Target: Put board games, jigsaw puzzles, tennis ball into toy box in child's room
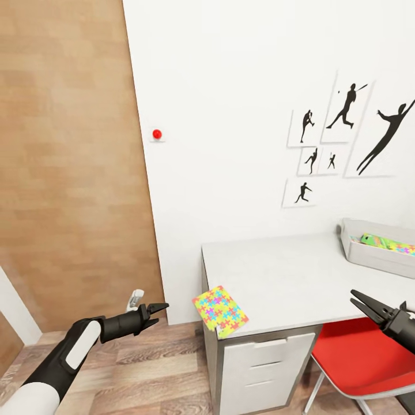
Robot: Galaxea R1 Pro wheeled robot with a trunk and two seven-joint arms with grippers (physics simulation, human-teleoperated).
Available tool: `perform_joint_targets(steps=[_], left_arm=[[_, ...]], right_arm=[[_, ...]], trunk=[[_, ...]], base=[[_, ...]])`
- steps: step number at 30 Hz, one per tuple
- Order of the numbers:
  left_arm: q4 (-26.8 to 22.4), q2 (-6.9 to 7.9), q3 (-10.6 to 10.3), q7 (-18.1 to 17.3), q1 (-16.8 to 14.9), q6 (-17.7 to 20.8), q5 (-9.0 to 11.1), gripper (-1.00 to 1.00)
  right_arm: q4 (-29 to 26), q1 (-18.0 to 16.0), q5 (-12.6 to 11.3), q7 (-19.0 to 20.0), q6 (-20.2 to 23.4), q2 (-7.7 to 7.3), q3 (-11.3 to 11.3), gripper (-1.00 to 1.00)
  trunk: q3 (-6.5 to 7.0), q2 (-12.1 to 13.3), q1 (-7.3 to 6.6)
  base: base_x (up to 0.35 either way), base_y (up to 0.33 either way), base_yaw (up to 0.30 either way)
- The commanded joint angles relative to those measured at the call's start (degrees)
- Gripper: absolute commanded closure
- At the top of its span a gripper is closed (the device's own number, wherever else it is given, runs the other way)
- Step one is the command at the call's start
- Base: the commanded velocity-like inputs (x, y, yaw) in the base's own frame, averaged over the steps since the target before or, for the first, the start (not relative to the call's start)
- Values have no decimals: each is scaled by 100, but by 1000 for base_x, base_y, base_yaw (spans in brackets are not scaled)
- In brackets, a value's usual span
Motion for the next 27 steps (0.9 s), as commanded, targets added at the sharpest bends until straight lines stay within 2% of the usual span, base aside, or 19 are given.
perform_joint_targets(steps=[1, 10, 16, 24, 27], left_arm=[[0, 7, -11, -2, -4, 22, 22, -100], [0, -46, -20, 18, -4, 3, 0, -100], [0, -74, -20, 14, -4, 2, -10, -100], [0, -66, -22, -3, -4, 24, 2, -100], [0, -122, -36, 6, -4, 14, 7, -100]], right_arm=[[-16, -6, 6, 34, 24, 0, -3, -100], [-185, -7, -47, 231, 168, -28, 16, -100], [-190, -7, -46, 247, 475, -23, -41, -100], [-193, -7, -35, 234, 463, -10, -45, -100], [-193, -7, -30, 237, 473, -8, -53, -100]], trunk=[[-25, -46, 23], [-187, -407, 221], [-294, -648, 352], [-438, -969, 528], [-492, -1089, 594]], base=[[0, 0, 1], [0, 0, 0], [0, 0, 0], [0, 0, 0], [0, 0, 0]])
